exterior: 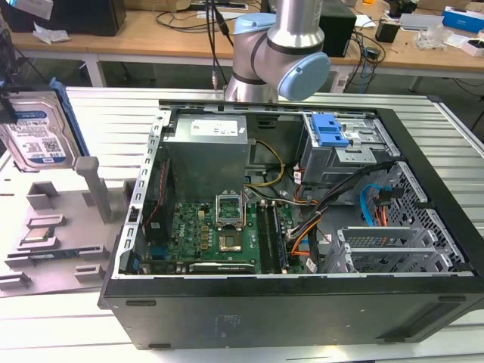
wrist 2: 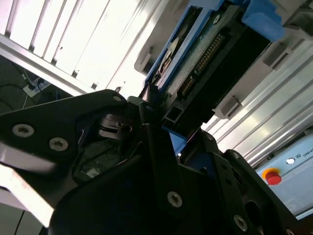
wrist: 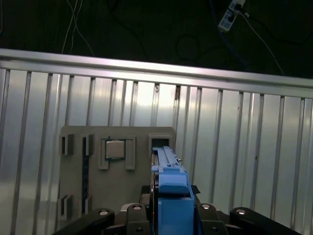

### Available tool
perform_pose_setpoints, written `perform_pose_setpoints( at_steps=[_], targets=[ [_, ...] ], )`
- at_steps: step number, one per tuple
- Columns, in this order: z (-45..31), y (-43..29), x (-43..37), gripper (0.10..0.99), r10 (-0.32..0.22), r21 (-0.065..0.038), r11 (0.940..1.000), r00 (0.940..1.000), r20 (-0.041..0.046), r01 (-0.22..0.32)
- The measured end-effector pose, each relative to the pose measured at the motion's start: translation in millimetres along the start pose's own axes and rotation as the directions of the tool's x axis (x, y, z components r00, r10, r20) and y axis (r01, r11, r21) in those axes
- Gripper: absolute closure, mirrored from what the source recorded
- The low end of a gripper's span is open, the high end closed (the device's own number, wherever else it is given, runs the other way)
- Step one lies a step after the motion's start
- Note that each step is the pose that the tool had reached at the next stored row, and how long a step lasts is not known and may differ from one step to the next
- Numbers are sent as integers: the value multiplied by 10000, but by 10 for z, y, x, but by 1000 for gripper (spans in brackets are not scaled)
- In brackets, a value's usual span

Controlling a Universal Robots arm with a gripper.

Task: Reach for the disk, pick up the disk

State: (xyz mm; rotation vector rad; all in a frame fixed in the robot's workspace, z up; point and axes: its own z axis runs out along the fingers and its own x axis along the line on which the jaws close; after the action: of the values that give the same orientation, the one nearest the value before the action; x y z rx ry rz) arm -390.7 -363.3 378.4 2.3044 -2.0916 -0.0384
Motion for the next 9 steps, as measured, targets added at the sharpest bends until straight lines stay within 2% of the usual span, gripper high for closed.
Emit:
perform_pose_setpoints(
  at_steps=[1,5,9],
  targets=[
    [-47,0,0,718,0,-1,10000,10000,0,0],
    [-157,-1,-1,718,0,0,10000,10000,0,0],
    [-227,-1,-2,718,0,0,10000,10000,0,0]
  ],
)
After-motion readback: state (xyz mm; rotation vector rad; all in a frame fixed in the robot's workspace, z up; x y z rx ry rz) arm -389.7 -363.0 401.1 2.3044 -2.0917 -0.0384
